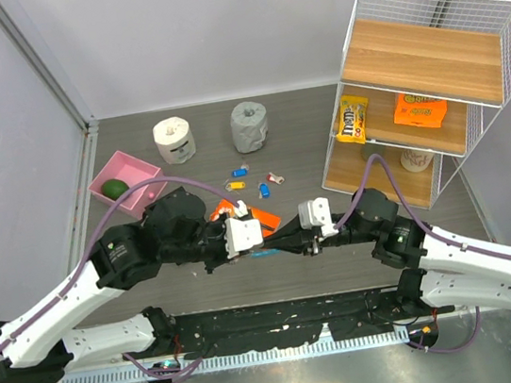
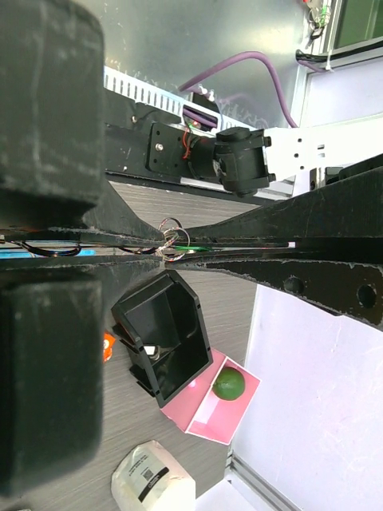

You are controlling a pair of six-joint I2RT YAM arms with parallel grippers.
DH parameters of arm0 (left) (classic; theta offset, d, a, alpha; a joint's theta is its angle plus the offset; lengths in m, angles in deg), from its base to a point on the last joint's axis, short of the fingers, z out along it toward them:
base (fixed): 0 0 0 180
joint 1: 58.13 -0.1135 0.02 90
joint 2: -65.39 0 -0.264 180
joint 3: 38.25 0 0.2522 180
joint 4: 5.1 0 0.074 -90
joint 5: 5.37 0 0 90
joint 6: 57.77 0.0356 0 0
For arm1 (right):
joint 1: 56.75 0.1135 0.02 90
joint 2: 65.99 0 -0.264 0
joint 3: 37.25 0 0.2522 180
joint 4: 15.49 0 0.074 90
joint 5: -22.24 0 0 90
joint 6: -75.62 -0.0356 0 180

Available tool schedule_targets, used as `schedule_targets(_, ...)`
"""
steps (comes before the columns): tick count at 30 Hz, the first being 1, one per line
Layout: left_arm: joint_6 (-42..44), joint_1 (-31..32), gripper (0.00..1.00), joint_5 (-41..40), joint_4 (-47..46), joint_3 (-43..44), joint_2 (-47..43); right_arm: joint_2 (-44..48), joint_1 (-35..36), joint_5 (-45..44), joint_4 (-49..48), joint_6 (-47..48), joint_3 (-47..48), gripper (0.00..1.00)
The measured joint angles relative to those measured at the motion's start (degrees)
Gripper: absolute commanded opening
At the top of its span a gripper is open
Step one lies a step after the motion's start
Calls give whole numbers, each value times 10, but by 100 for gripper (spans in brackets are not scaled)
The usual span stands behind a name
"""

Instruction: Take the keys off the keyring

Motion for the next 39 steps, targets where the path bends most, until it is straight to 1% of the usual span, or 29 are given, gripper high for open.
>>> schedule_targets(19, 0, 1, 0, -15, -17, -7, 4, 11, -14, -5, -2, -49, -8, 5)
schedule_targets(28, 0, 1, 0, -17, -22, -7, 10, 10, -23, -16, -2, -89, -9, 5)
schedule_targets(34, 1, 0, 0, -30, -15, -10, 9, -19, -26, -25, -10, -165, 1, 5)
schedule_targets(39, 1, 0, 0, -50, -15, -32, -8, -52, -30, -24, -24, -245, 7, 5)
